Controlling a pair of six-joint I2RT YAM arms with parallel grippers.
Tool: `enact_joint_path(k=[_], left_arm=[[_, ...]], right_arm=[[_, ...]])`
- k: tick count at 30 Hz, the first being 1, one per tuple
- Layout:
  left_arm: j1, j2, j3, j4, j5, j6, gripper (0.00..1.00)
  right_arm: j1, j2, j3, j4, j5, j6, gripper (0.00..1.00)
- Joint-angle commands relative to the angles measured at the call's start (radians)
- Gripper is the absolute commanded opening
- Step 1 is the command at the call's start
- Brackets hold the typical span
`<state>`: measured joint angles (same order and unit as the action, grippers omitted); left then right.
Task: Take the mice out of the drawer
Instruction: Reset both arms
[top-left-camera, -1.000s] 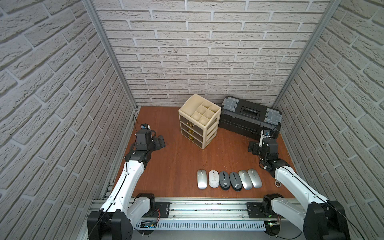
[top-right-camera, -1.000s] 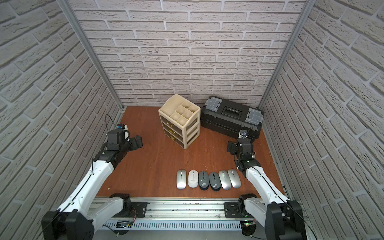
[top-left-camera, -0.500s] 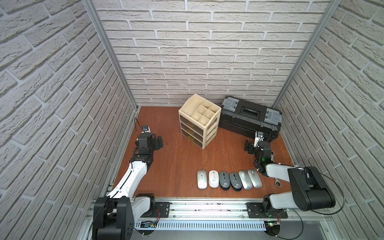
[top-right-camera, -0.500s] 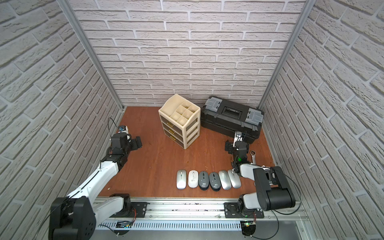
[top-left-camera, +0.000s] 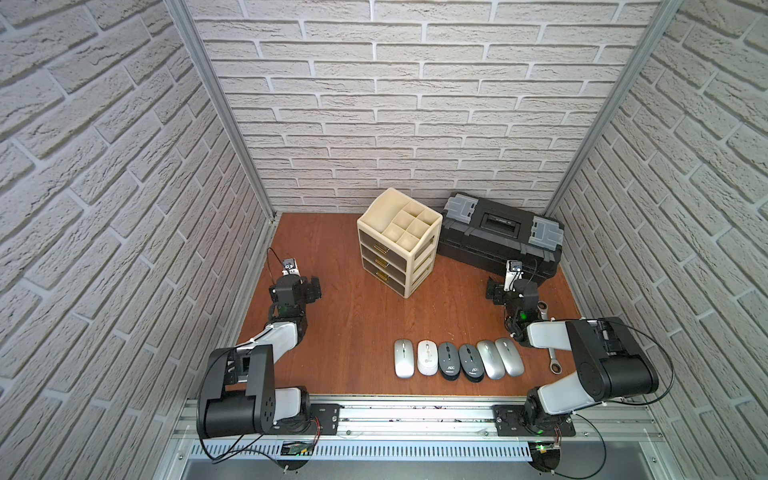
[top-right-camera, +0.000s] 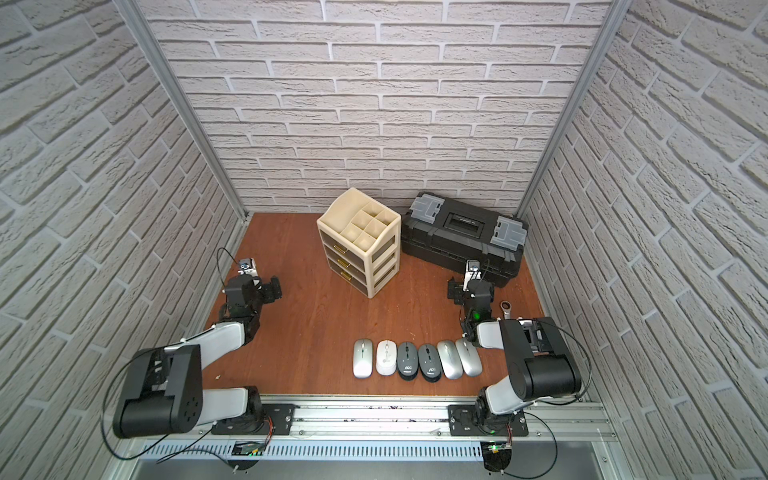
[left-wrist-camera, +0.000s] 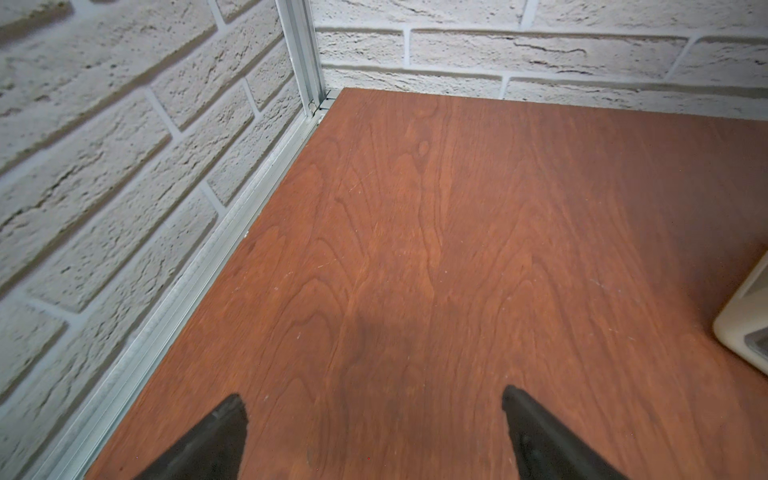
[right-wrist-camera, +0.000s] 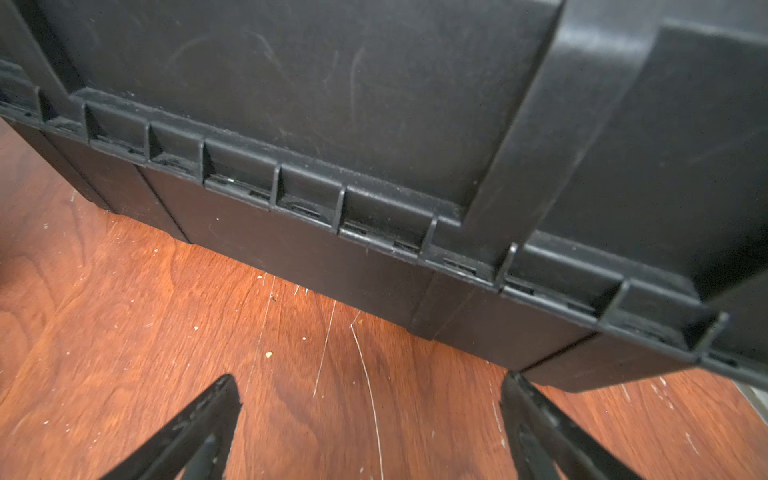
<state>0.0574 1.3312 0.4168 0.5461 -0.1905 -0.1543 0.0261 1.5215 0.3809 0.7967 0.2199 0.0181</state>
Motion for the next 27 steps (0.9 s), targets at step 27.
enact_joint_path(k=[27], left_arm=[[0.027,0.233,-0.028,0.351,0.162,0.055,0.98]], right_arm=[[-0.005,-0.007,0.016,0.034,-0.006,-0.006,0.98]])
